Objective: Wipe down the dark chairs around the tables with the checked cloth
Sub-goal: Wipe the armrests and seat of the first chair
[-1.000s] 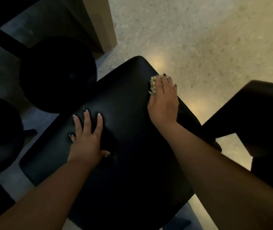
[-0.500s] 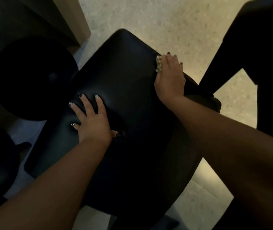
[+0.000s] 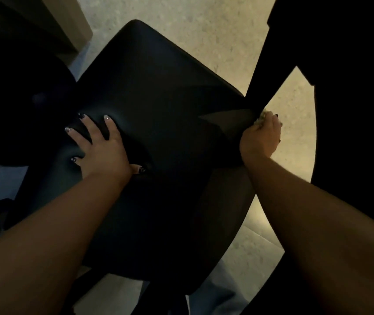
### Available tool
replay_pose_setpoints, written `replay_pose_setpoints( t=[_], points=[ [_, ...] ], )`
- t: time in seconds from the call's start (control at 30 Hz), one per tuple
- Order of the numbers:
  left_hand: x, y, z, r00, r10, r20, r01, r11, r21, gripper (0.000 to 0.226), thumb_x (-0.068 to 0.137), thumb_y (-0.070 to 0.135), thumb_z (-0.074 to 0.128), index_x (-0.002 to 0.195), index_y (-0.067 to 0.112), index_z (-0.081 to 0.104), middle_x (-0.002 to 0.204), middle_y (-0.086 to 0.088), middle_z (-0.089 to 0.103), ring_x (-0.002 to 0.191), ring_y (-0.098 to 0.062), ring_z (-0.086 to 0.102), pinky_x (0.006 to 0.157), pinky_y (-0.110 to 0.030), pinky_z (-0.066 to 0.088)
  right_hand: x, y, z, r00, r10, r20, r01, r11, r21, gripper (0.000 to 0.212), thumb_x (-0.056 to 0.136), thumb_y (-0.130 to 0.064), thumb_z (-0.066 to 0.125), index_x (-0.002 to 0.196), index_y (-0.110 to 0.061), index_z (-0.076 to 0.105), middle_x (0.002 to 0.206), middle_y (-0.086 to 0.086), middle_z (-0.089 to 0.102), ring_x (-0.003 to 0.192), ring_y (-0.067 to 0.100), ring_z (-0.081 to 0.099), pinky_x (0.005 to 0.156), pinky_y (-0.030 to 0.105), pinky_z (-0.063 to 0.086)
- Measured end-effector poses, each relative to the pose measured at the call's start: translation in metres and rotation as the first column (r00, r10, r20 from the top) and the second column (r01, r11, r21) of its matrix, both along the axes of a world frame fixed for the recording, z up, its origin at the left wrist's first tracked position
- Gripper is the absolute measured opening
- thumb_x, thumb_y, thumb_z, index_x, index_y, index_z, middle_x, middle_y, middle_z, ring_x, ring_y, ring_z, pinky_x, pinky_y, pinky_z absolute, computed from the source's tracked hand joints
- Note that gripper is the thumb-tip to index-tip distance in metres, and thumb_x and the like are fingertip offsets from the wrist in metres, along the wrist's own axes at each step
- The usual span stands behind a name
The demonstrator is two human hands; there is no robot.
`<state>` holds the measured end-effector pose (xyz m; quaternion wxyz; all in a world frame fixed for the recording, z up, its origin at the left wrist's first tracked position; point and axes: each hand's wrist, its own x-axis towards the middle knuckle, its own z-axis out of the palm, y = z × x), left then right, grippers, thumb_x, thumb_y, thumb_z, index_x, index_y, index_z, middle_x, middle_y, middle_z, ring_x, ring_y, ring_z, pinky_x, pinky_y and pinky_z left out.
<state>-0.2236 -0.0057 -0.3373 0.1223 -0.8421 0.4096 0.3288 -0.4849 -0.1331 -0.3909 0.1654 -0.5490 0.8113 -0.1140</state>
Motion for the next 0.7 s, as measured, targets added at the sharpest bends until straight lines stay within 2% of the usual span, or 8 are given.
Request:
replay_pose_setpoints(
  t=[0.1, 0.27, 0.4, 0.43, 0.5, 0.53, 0.63, 0.7],
  points=[
    [0.000, -0.001, 0.001, 1.000, 0.004, 0.001, -0.004, 1.000, 0.004, 0.129, 0.067, 0.048, 0.083, 0.154, 0.021, -0.009, 0.157, -0.016, -0.026, 0.142, -0.048, -0.019, 0.104, -0.068, 0.029, 0.001, 0.012, 0.001, 0.999, -0.045, -0.017, 0.045, 0.999, 0.013, 0.050, 0.099, -0.015, 0.036, 0.148, -0.011, 0.029, 0.155, 0.008, 0.027, 0.145, 0.023, 0.018, 0.117, 0.036, 0.013],
    [0.001, -0.002, 0.004, 1.000, 0.011, -0.015, -0.011, 1.000, 0.000, 0.131, 0.065, 0.048, 0.084, 0.154, 0.022, -0.009, 0.157, -0.015, -0.026, 0.142, -0.048, -0.019, 0.105, -0.069, 0.029, 0.032, 0.125, 0.004, 0.936, -0.350, -0.023, 0.349, 0.923, 0.163, 0.059, 0.099, -0.012, 0.039, 0.152, -0.009, 0.014, 0.159, 0.011, 0.011, 0.147, 0.027, 0.004, 0.119, 0.044, 0.004],
    [0.001, 0.000, 0.004, 1.000, 0.007, -0.015, -0.007, 1.000, -0.010, 0.130, 0.065, 0.047, 0.084, 0.154, 0.022, -0.008, 0.157, -0.015, -0.025, 0.142, -0.048, -0.019, 0.105, -0.070, 0.029, 0.045, 0.181, 0.007, 0.971, -0.239, -0.021, 0.236, 0.940, 0.248, 0.068, 0.094, -0.008, 0.046, 0.151, -0.001, 0.009, 0.159, 0.018, 0.004, 0.147, 0.033, -0.002, 0.117, 0.042, -0.002],
    [0.001, 0.001, 0.004, 1.000, 0.007, -0.015, -0.007, 1.000, -0.007, 0.130, 0.066, 0.047, 0.084, 0.154, 0.022, -0.008, 0.157, -0.016, -0.025, 0.142, -0.048, -0.018, 0.104, -0.070, 0.029, 0.039, 0.172, 0.008, 0.984, -0.175, -0.006, 0.171, 0.954, 0.247, 0.068, 0.092, -0.005, 0.049, 0.149, 0.004, 0.013, 0.157, 0.023, 0.008, 0.146, 0.038, 0.003, 0.117, 0.045, 0.000],
    [0.001, 0.001, 0.005, 1.000, 0.008, -0.023, -0.008, 1.000, -0.006, 0.131, 0.066, 0.047, 0.084, 0.154, 0.022, -0.009, 0.157, -0.016, -0.026, 0.142, -0.048, -0.019, 0.105, -0.069, 0.028, 0.024, 0.142, 0.010, 0.997, 0.074, 0.025, -0.077, 0.981, 0.176, 0.064, 0.083, 0.003, 0.058, 0.139, 0.015, 0.030, 0.148, 0.034, 0.025, 0.139, 0.048, 0.020, 0.116, 0.055, 0.011],
    [0.001, 0.002, 0.005, 1.000, 0.006, -0.025, -0.006, 1.000, -0.007, 0.131, 0.066, 0.046, 0.084, 0.154, 0.022, -0.010, 0.157, -0.016, -0.026, 0.142, -0.048, -0.019, 0.105, -0.069, 0.028, 0.015, 0.122, 0.005, 0.986, 0.164, 0.010, -0.163, 0.975, 0.149, 0.062, 0.082, 0.002, 0.057, 0.138, 0.015, 0.033, 0.146, 0.034, 0.030, 0.138, 0.047, 0.024, 0.116, 0.055, 0.014],
    [0.002, 0.003, 0.004, 1.000, -0.002, -0.017, 0.001, 1.000, -0.011, 0.131, 0.066, 0.047, 0.084, 0.154, 0.022, -0.010, 0.157, -0.016, -0.025, 0.142, -0.048, -0.018, 0.104, -0.069, 0.027, 0.004, 0.060, 0.004, 0.979, 0.199, -0.039, -0.190, 0.969, 0.160, 0.062, 0.092, -0.013, 0.039, 0.147, 0.006, 0.019, 0.154, 0.023, 0.019, 0.144, 0.039, 0.013, 0.119, 0.046, 0.009],
    [0.002, 0.003, 0.004, 1.000, -0.001, -0.015, 0.001, 1.000, -0.017, 0.132, 0.065, 0.048, 0.084, 0.154, 0.022, -0.010, 0.157, -0.016, -0.025, 0.142, -0.048, -0.018, 0.104, -0.069, 0.027, 0.011, 0.057, 0.010, 0.997, 0.061, -0.042, -0.053, 0.981, 0.186, 0.063, 0.096, -0.008, 0.039, 0.150, 0.002, 0.008, 0.158, 0.020, 0.007, 0.146, 0.035, 0.002, 0.120, 0.043, 0.004]
  ],
)
